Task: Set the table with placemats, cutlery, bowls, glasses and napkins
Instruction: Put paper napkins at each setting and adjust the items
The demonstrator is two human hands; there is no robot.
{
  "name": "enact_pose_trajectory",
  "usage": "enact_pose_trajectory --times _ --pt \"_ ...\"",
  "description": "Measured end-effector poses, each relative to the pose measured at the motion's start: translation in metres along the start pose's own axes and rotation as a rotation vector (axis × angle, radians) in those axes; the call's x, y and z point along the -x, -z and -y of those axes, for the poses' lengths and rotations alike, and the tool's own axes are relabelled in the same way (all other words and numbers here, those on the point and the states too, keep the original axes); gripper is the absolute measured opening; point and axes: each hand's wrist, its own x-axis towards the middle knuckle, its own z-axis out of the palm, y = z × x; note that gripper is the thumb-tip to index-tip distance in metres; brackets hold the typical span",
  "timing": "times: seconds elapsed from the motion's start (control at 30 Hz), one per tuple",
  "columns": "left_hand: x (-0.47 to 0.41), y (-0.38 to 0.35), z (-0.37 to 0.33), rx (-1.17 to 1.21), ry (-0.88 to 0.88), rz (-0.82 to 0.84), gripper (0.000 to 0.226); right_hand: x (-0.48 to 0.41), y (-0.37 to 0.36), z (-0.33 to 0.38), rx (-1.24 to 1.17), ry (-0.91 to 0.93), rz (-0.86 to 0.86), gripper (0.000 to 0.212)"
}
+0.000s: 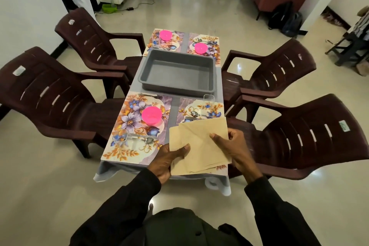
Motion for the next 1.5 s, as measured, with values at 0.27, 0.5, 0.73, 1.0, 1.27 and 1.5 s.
enact_pose_trajectory --times 0.27,0.5,0.73,1.0,1.27,1.5 --pt "0.000 0.011 -0.025 0.011 -0.021 0.016 0.040 -0.009 -0.019 0.025 0.116 0.190 -0.014 0.021" --pt "-0.007 0.031 -0.048 0.023 -0.022 0.040 0.049 0.000 -0.054 0.021 0.450 0.685 0.055 0.036" --pt "-0.006 0.046 -0.066 0.152 0.012 0.090 0.031 0.009 -0.070 -0.007 0.600 0.705 0.239 0.036" --pt "-0.009 0.052 -0.066 0.147 0.038 0.087 0.030 0.007 -0.080 -0.008 0.520 0.649 0.136 0.051" --pt "-0.013 0.055 -0.063 -0.028 -0.016 0.055 0.037 0.012 -0.079 -0.012 0.479 0.567 0.186 0.032" --pt "-0.018 0.059 -0.054 -0.072 0.022 0.051 0.051 -0.012 -0.085 -0.007 0.412 0.332 -0.027 0.020"
